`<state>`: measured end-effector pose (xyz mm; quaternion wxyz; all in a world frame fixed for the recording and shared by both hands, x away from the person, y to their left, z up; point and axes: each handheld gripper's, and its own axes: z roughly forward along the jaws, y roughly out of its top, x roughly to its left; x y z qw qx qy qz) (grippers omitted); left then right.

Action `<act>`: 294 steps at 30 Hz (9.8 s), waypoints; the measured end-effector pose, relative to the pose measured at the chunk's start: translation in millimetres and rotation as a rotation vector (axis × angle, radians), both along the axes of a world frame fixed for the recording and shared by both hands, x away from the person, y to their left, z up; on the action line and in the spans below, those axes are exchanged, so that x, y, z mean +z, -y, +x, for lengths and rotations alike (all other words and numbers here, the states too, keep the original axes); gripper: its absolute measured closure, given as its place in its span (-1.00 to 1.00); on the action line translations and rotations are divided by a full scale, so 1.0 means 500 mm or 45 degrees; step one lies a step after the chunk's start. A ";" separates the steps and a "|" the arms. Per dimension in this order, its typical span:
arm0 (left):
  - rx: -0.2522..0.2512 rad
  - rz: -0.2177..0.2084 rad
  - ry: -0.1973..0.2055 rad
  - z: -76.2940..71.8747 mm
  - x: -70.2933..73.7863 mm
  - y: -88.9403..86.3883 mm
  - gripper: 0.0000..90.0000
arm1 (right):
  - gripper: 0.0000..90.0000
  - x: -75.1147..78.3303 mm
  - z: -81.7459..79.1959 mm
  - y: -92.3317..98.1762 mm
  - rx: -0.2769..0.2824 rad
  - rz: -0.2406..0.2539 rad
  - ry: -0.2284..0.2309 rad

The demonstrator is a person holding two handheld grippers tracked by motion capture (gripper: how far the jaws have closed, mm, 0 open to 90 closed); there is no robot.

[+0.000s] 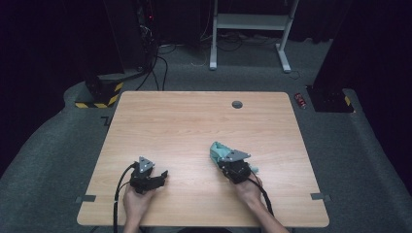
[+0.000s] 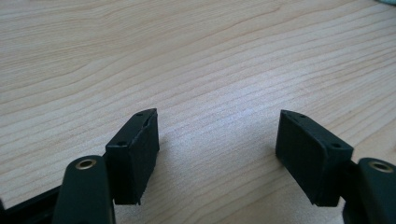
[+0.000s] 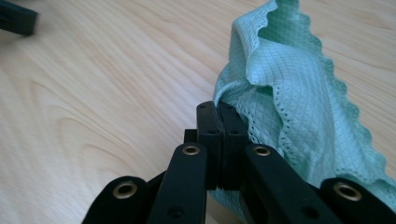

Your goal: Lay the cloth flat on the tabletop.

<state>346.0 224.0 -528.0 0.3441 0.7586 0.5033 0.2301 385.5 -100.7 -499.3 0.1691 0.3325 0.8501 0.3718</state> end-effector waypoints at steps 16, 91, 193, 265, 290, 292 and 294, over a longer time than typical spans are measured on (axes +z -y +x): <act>-0.026 -0.062 -0.007 0.005 0.001 0.004 -0.22 | 0.70 -0.020 -0.020 -0.096 0.176 0.027 -0.056; -0.247 -0.269 0.020 0.076 0.171 0.040 1.00 | 1.00 0.066 -0.043 0.137 0.111 0.065 0.089; -0.256 -0.008 -0.221 0.080 0.077 0.165 0.24 | 0.28 0.034 0.022 0.103 -0.009 0.044 -0.038; -0.364 0.237 -0.324 0.083 0.069 0.144 0.74 | 0.76 0.001 0.020 0.129 -0.046 -0.029 -0.062; -0.089 -0.008 -0.151 0.209 0.046 0.158 0.18 | 0.44 -0.030 0.141 0.082 -0.221 -0.053 -0.117; -0.093 -0.016 -0.149 0.210 0.045 0.161 0.18 | 0.57 -0.029 0.142 0.081 -0.205 -0.051 -0.120; -0.101 -0.034 -0.173 0.213 0.038 0.166 0.18 | 0.71 -0.028 0.141 0.077 -0.170 -0.065 -0.123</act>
